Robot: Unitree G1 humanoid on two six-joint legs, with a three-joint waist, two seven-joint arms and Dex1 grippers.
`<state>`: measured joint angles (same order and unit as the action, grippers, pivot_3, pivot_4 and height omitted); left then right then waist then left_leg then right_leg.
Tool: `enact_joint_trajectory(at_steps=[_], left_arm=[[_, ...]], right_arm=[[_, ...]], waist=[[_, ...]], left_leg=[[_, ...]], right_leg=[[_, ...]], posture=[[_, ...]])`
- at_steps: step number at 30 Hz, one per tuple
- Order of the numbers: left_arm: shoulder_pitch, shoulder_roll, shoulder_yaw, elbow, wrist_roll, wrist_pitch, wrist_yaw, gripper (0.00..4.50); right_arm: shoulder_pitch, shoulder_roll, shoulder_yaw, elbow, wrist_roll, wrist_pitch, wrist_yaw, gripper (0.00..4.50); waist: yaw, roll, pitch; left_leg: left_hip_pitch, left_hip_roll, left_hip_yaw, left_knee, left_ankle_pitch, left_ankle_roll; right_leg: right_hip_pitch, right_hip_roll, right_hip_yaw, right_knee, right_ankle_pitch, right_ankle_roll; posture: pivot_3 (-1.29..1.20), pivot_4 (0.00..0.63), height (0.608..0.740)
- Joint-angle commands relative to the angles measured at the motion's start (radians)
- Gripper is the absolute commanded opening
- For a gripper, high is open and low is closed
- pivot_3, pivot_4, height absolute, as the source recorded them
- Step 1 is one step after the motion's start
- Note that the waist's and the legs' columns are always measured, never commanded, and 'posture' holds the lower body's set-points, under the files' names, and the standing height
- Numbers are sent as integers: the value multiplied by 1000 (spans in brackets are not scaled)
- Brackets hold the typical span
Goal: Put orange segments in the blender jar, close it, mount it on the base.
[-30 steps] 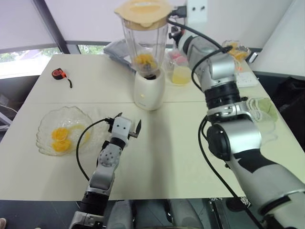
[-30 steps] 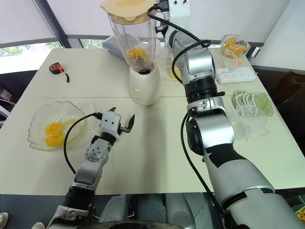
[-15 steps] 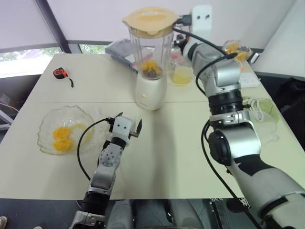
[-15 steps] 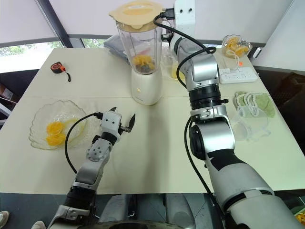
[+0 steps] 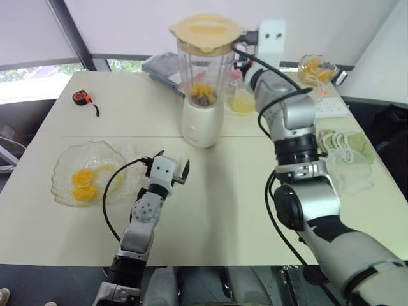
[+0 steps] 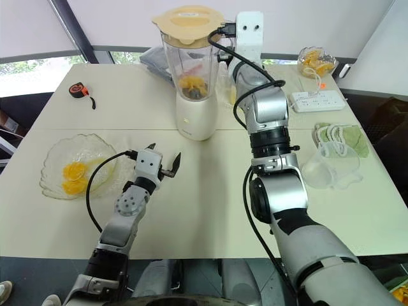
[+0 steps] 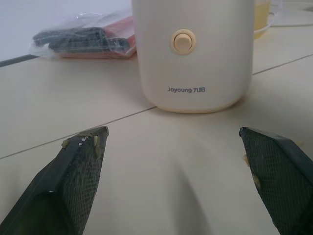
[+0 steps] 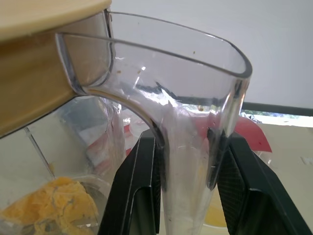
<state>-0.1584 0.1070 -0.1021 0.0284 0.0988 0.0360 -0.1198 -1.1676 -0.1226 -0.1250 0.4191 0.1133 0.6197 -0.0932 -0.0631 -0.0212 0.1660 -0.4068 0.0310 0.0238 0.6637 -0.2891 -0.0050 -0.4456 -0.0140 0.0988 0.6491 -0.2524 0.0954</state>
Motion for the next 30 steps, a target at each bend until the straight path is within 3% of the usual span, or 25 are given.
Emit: enact_joint_trajectory(at_steps=[1, 8, 15, 23, 30], left_arm=[[5, 3, 2, -28, 0, -10, 0, 4472], [2, 1, -2, -20, 0, -12, -5, 4472], [5, -1, -3, -19, 0, -12, -8, 4500], [12, -2, -5, -27, 0, -7, -8, 4500], [38, 59, 17, -141, -102, 63, -148, 4500]], right_arm=[[20, 8, -2, -56, -1, 21, -9, 969], [33, 4, 1, -83, 4, 42, 10, 969], [36, -3, 5, -94, 6, 52, 30, 4392], [60, -24, 17, -159, 3, 88, 54, 4458], [279, -108, 45, -546, 70, 285, 185, 4458]], waist=[[0, 0, 0], [-2, 0, 0], [-5, 0, 0], [-6, 0, 0], [-1, 0, 0]], left_leg=[[0, 0, 0, 0, 0, 0], [1, 0, 0, 1, 1, -1], [0, 0, 0, 1, 1, -1], [1, 0, 0, 1, 1, -1], [0, 0, -2, 1, 1, -1]], right_leg=[[0, 0, 0, 0, 0, 0], [0, 0, 0, 1, 0, 0], [0, 0, 0, 1, 0, 0], [0, 1, 0, 2, 0, 0], [1, 0, -1, 1, 0, 0]], posture=[[0, 150, 740], [0, 150, 740], [0, 150, 740], [0, 150, 740], [0, 150, 740]])
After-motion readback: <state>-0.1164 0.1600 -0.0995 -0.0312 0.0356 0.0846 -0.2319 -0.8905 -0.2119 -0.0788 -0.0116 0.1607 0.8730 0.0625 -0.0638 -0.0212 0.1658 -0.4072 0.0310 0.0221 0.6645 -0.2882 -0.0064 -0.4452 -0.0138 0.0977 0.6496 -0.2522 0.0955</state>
